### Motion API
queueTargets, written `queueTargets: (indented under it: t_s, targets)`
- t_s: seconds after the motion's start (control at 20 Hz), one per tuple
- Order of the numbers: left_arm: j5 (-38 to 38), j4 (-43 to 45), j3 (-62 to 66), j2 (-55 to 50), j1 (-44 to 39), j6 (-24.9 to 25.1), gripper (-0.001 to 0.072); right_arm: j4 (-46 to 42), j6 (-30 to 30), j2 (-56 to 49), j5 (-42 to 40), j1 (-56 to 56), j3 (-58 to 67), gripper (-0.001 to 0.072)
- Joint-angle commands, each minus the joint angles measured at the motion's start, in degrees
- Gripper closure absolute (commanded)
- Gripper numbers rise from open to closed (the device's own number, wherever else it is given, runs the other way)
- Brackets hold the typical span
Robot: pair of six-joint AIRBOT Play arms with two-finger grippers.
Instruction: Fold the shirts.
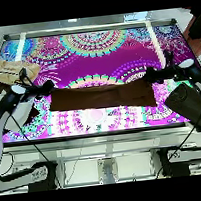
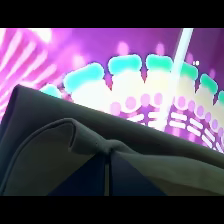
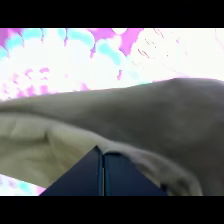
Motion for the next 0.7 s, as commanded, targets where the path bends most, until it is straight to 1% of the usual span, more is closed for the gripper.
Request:
queueTargets:
  t_s: [0.0, 0.05, 0.1, 0.25, 0.3, 0.35, 0.4, 0.45, 0.55, 0.65]
  targets:
    - [4.57, 0.31, 0.09, -2.45, -1.68, -0.96, 0.0698, -15.30, 7.39, -4.39, -0.48, 3.34, 1.77, 0.0690]
    - [5.07, 0.28, 0.09, -2.45, -1.68, -0.96, 0.0699, -17.90, 8.72, -5.01, -0.52, 3.82, 1.77, 0.0690]
    - [5.38, 0.24, 0.09, -2.45, -1.68, -0.98, 0.0699, -18.82, 8.83, -5.31, -0.81, 4.00, 1.77, 0.0689]
    - [5.05, -0.26, 0.09, -2.45, -1.68, -0.98, 0.0686, -17.55, 8.79, -5.31, -2.64, 4.20, 1.79, 0.0678]
    - [4.90, -0.87, 0.13, -2.40, -1.68, -0.94, 0.0575, -16.63, 8.79, -5.16, -3.02, 4.09, 1.88, 0.0631]
    - [4.52, -1.25, 0.28, -2.29, -1.66, -0.94, 0.0362, -16.31, 8.76, -4.94, -2.58, 4.09, 2.40, 0.0536]
    - [3.52, -1.27, 0.81, -2.10, -1.64, -0.96, 0.0274, -16.39, 8.39, -4.46, -1.75, 4.07, 3.45, 0.0415]
    - [2.23, -1.27, 1.60, -1.99, -1.64, -0.94, 0.0273, -16.44, 8.13, -3.78, -0.66, 4.07, 4.70, 0.0379]
    - [-0.66, -1.36, 3.58, -1.70, -1.64, -0.94, 0.0273, -17.90, 8.13, -1.57, 1.18, 4.07, 7.63, 0.0379]
    - [-4.26, -3.32, 5.79, -1.60, -1.70, -0.63, 0.0274, -22.14, 8.11, 1.03, 2.03, 4.07, 10.23, 0.0378]
